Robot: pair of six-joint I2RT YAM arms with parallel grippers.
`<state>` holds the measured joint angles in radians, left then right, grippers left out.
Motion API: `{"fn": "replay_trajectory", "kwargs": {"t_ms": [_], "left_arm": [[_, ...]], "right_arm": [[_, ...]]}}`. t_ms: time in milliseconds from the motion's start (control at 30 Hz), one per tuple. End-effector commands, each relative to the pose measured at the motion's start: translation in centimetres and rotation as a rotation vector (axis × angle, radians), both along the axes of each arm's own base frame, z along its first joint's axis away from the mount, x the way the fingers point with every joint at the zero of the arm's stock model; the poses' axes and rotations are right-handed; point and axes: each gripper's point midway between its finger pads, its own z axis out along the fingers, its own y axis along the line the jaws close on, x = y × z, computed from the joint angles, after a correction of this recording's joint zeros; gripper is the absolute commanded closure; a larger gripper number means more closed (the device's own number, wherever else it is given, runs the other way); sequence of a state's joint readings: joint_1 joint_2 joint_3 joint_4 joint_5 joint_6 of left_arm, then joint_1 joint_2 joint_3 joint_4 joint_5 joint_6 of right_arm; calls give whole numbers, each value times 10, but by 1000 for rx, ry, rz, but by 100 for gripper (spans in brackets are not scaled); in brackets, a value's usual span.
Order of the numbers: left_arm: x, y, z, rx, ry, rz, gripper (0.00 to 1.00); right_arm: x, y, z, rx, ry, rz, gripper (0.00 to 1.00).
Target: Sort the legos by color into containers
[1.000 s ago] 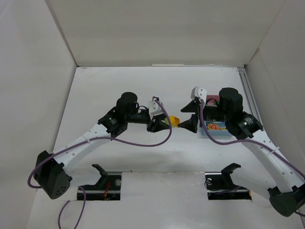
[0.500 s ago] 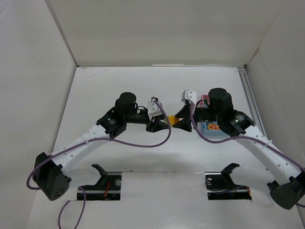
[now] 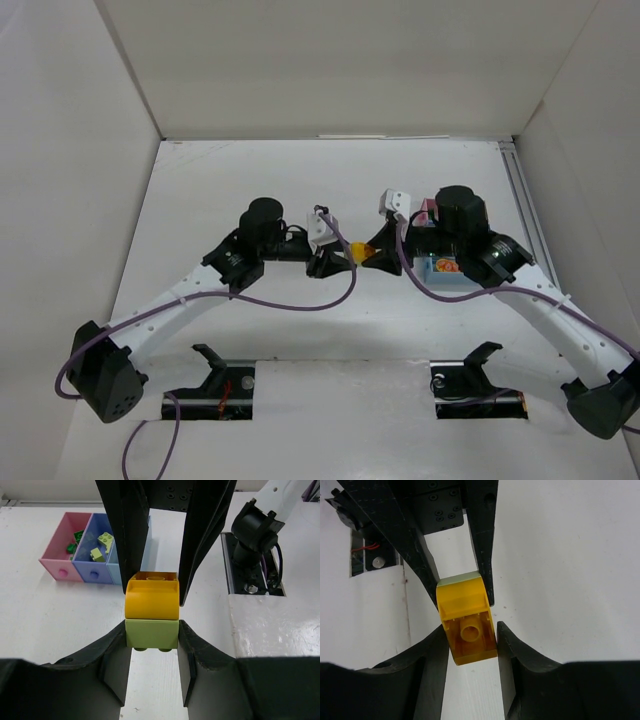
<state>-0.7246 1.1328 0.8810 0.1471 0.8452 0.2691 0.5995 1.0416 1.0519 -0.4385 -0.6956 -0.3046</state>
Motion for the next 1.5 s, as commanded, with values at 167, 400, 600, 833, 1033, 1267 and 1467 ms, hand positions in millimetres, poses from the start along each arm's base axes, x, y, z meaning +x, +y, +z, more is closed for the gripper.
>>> {"fn": "replay_trajectory", "kwargs": {"t_ms": [167,400,600,833,1033,1267,1467], "left_arm": [[-10,13,-21,9,58,51,100],[-2,18,-15,-49,86,152,100],[59,21,27,-184,324,544,100],[126,21,22,-100,499,897,100],[150,5,14,-54,538,906,100],[160,4,6,-33,554,891,100],[161,-2,-1,-18,582,843,100]], "right_arm": [[51,-43,69,129,-168,-316,100],[72,-68,67,122,-143,-451,100],[115,-167,23,25,50,-1134,100],[122,-226,-10,-8,142,-1349,100],[118,-257,-50,-85,227,-1445,100],[111,-271,-84,-150,302,-1487,100],[113,-277,-104,-184,356,-1507,100]]}}
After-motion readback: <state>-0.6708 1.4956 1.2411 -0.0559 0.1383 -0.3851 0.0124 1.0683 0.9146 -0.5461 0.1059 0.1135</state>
